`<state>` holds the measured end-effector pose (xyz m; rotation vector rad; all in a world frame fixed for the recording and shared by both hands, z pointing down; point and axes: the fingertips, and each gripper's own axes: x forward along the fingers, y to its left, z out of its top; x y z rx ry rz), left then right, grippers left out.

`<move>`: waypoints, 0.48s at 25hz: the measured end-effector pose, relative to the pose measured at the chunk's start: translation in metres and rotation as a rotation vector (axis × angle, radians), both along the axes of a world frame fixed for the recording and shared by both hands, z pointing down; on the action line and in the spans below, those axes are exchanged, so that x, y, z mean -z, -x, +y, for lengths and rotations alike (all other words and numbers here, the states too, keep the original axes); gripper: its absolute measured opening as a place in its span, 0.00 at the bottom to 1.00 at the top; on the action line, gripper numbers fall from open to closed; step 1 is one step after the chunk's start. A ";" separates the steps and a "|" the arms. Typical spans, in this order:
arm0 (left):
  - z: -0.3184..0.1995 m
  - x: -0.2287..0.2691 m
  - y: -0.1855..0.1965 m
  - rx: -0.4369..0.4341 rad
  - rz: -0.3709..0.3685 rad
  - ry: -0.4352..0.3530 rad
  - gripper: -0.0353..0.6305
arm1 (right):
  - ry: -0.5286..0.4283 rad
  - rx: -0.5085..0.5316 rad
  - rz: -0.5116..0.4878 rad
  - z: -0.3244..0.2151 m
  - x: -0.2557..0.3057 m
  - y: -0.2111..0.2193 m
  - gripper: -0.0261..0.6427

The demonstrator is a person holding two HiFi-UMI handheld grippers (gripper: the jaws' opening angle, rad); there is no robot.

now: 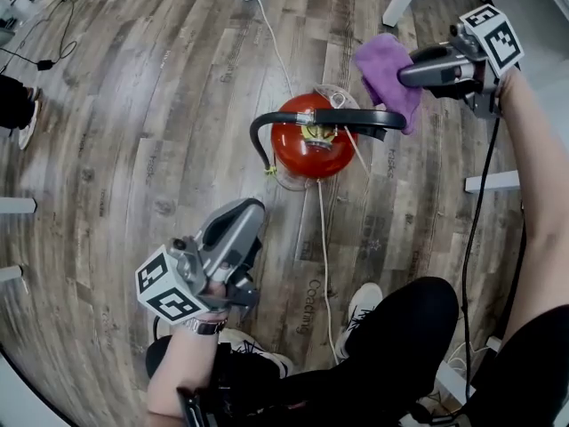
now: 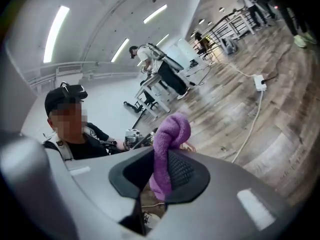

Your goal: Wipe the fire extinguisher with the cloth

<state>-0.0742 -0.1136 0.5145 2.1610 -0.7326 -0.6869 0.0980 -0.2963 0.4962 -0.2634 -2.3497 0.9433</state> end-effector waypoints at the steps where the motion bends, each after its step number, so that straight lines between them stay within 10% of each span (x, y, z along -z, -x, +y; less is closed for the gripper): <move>1: 0.001 0.000 -0.002 -0.007 0.003 0.001 0.05 | 0.001 0.048 0.001 0.002 0.004 0.018 0.14; 4: 0.013 0.010 -0.015 -0.084 -0.016 -0.058 0.05 | 0.017 0.181 0.020 0.007 0.005 0.065 0.14; 8: 0.044 0.008 -0.044 -0.232 -0.297 -0.224 0.05 | 0.016 0.302 0.101 0.007 -0.020 0.095 0.14; 12: 0.061 -0.002 -0.044 -0.230 -0.340 -0.142 0.05 | 0.108 0.349 0.132 0.016 -0.057 0.095 0.14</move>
